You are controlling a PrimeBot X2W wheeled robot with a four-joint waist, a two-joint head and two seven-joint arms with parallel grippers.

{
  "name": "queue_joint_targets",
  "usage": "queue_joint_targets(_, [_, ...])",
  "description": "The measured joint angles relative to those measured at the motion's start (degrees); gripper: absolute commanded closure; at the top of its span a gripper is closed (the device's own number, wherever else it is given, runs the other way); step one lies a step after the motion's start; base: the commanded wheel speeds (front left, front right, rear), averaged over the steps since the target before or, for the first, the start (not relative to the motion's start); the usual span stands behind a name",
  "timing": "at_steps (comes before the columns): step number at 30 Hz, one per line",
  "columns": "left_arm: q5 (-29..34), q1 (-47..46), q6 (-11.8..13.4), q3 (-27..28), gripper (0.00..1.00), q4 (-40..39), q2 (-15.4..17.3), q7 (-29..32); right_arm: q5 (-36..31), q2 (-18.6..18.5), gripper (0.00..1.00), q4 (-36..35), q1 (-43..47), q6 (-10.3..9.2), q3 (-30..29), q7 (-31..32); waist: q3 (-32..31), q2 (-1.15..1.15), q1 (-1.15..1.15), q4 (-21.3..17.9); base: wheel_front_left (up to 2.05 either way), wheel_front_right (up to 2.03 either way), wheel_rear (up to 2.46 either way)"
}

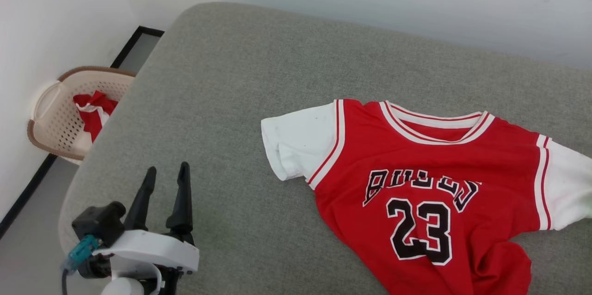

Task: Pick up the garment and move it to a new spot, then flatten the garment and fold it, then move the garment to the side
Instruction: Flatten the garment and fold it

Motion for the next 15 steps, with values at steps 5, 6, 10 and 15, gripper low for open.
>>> queue_joint_targets(5, [-0.01,-0.34,-0.04,-0.41,0.0,0.02,0.32,0.38,-0.89,1.46,1.0,2.9,0.66,0.0,-1.92,-2.57,0.22,0.0,0.0,0.05,0.0,0.0,0.0])
queue_joint_targets(6, [-0.01,-0.38,-0.04,-0.48,0.0,0.03,0.37,0.38,-1.2,1.74,0.91,3.41,0.65,0.0,-2.09,-2.88,0.21,0.0,0.0,0.04,0.0,0.0,0.0])
queue_joint_targets(10, [0.0,-0.41,0.13,-0.35,0.0,-0.08,1.16,0.62,-2.86,2.85,0.0,4.42,-0.09,0.0,-2.23,-4.27,0.01,0.0,0.0,-0.47,0.0,0.0,0.0])
queue_joint_targets(15, [0.01,0.07,0.52,-0.02,0.0,-1.07,2.26,1.19,-3.9,3.91,0.0,3.87,-1.29,0.0,-1.0,-4.54,-0.79,0.0,0.0,-1.84,0.0,0.0,0.0])
